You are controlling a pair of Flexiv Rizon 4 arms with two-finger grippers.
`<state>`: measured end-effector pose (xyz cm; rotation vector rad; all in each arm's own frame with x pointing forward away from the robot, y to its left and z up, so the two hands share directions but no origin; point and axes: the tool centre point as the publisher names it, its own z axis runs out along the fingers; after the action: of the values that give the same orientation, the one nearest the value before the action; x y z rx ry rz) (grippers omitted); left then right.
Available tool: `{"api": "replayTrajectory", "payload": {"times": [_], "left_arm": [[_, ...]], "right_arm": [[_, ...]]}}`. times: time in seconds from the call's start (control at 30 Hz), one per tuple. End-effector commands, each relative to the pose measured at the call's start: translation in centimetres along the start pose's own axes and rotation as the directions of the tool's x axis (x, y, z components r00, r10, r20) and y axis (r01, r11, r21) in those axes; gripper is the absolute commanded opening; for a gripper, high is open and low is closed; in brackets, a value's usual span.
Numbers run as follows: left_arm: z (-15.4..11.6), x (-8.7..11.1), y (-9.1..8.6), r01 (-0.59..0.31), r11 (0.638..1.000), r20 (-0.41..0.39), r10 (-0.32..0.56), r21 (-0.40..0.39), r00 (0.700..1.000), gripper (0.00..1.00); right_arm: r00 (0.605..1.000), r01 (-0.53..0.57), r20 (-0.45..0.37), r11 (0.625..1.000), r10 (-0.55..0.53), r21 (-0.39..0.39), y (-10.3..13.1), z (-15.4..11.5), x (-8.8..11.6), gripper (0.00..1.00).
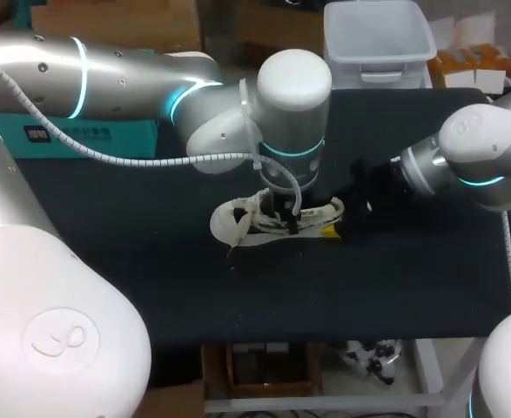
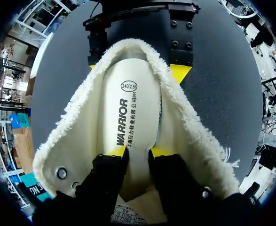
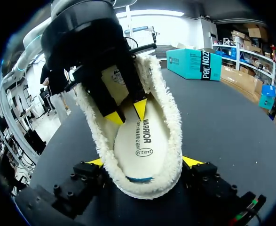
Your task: Open the shoe tongue, take the insole out of the shoe, put the insole back into the shoe, and pack the shoe into the shoebox
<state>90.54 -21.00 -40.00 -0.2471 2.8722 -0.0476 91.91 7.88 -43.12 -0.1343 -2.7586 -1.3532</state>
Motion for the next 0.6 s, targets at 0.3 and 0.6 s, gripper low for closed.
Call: {"api": "replayTrajectory", "payload": {"times": [0.3, 0.6], "left_arm": [[9.3, -3.7, -1.6, 0.016, 1.0, 0.116, -0.016, 0.006, 0.993, 0.39], [10.7, -5.3, -3.3, -0.013, 1.0, 0.154, 0.011, 0.01, 0.988, 0.4]], "right_arm": [[1.0, 0.001, -0.001, 1.0, -0.001, -0.002, -0.6, 0.7, 0.2, 0.0], [1.0, 0.001, -0.001, 1.0, -0.001, -0.002, -0.6, 0.7, 0.2, 0.0]]}}
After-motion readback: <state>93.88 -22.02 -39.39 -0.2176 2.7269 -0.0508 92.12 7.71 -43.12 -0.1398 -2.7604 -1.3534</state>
